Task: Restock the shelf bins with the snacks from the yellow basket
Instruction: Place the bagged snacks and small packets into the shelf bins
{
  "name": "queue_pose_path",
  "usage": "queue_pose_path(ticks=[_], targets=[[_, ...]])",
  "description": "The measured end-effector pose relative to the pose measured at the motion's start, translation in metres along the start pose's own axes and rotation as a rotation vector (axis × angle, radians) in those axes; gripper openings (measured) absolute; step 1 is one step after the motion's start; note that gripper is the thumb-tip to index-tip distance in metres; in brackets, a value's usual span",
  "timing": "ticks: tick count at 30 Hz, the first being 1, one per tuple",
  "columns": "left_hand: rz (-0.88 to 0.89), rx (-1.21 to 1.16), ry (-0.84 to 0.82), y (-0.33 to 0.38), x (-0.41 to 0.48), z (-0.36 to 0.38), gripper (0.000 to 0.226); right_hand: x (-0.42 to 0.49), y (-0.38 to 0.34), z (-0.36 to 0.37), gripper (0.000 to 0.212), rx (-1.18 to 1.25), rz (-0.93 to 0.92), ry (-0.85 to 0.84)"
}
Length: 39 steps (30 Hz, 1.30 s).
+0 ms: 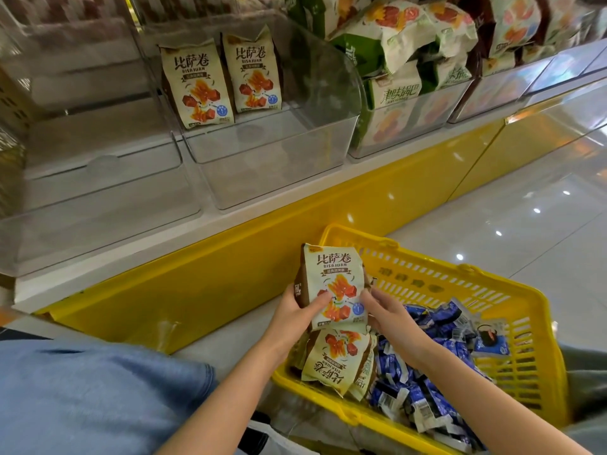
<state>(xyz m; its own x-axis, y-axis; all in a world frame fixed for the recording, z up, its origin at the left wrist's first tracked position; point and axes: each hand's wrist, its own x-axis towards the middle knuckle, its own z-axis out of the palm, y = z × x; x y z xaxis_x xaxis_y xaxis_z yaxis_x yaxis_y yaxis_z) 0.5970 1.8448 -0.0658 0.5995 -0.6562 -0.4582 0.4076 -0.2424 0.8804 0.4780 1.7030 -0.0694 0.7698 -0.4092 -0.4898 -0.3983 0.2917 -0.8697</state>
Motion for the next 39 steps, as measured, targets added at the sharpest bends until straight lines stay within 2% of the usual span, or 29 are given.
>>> queue_pose_path(ticks=[2,4,6,10,13,15,17,18,22,24,26,31,34,39], targets=[[0.021,-0.004,0.050,-0.003,0.002,-0.003,0.047,0.007,0.008,-0.002,0.046,-0.006,0.010,0.125],[0.035,-0.020,0.075,-0.004,0.003,-0.005,0.045,0.013,0.022,-0.006,0.049,-0.179,0.035,0.332],[0.054,-0.036,0.099,-0.003,0.004,-0.005,0.042,0.015,0.041,-0.008,0.060,-0.309,0.128,0.410],[0.073,-0.032,0.122,-0.003,0.005,-0.006,0.042,0.014,0.073,0.001,0.074,-0.265,0.362,0.250],[0.084,-0.030,0.126,-0.003,0.004,-0.006,0.048,0.014,0.082,0.008,0.072,-0.188,0.392,0.222],[0.088,-0.024,0.132,-0.003,0.004,-0.007,0.048,0.019,0.083,0.009,0.061,-0.223,0.382,0.196],[0.091,-0.017,0.135,-0.002,0.003,-0.008,0.047,0.020,0.078,0.011,0.043,-0.291,0.344,0.130],[0.096,-0.014,0.135,0.000,0.002,-0.009,0.046,0.019,0.075,0.013,0.042,-0.333,0.316,0.096],[0.144,-0.001,0.134,0.008,-0.001,-0.011,0.042,0.010,0.054,0.019,0.059,-0.474,0.190,0.012],[0.183,0.017,0.124,0.017,-0.004,-0.014,0.039,0.005,0.036,0.014,0.065,-0.522,0.108,0.035],[0.236,0.044,0.117,0.032,-0.008,-0.017,0.035,-0.001,0.009,0.004,0.074,-0.494,0.036,0.124],[0.394,0.091,0.110,0.087,-0.020,-0.025,0.033,-0.013,-0.082,-0.027,0.059,-0.307,-0.243,0.298],[0.482,0.130,0.127,0.121,-0.030,-0.035,0.036,-0.016,-0.131,-0.025,0.044,-0.211,-0.412,0.319],[0.601,0.191,0.174,0.172,-0.045,-0.067,0.037,-0.018,-0.196,0.004,0.040,-0.180,-0.587,0.298]])
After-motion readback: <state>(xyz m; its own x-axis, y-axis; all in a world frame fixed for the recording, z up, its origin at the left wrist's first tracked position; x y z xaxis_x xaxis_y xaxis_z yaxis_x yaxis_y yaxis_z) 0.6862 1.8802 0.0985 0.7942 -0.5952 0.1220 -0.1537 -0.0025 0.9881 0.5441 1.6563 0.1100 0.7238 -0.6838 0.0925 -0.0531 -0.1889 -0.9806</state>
